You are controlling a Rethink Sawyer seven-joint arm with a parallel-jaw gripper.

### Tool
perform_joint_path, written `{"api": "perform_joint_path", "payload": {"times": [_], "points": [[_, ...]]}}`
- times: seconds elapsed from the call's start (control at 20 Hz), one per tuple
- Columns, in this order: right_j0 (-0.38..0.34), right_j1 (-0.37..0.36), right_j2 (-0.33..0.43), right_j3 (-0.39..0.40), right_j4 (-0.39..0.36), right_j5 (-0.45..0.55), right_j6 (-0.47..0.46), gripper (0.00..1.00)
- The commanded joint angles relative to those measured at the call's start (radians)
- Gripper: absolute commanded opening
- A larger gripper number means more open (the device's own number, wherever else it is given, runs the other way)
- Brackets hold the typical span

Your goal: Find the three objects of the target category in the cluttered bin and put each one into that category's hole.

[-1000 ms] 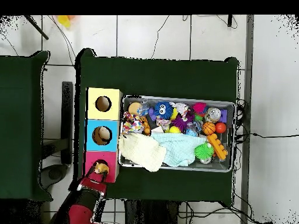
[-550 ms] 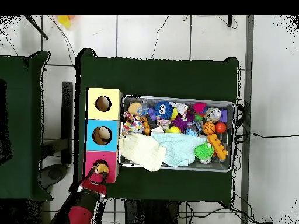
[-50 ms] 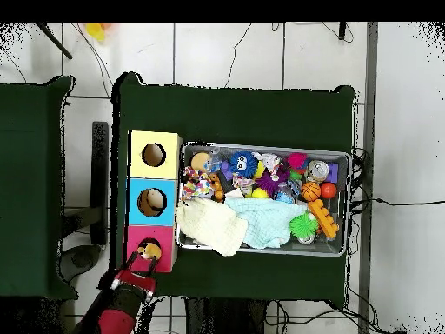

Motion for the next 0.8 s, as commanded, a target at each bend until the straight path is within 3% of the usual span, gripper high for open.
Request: {"api": "perform_joint_path", "payload": {"times": [0.05, 0.55, 0.8], "points": [[-0.010, -0.039, 0.047, -0.024, 0.041, 0.126, 0.188, 1.00], [-0.144, -0.024, 0.058, -0.053, -0.095, 0.087, 0.146, 1.00], [-0.144, -0.024, 0.051, -0.061, -0.089, 0.095, 0.136, 1.00]]}}
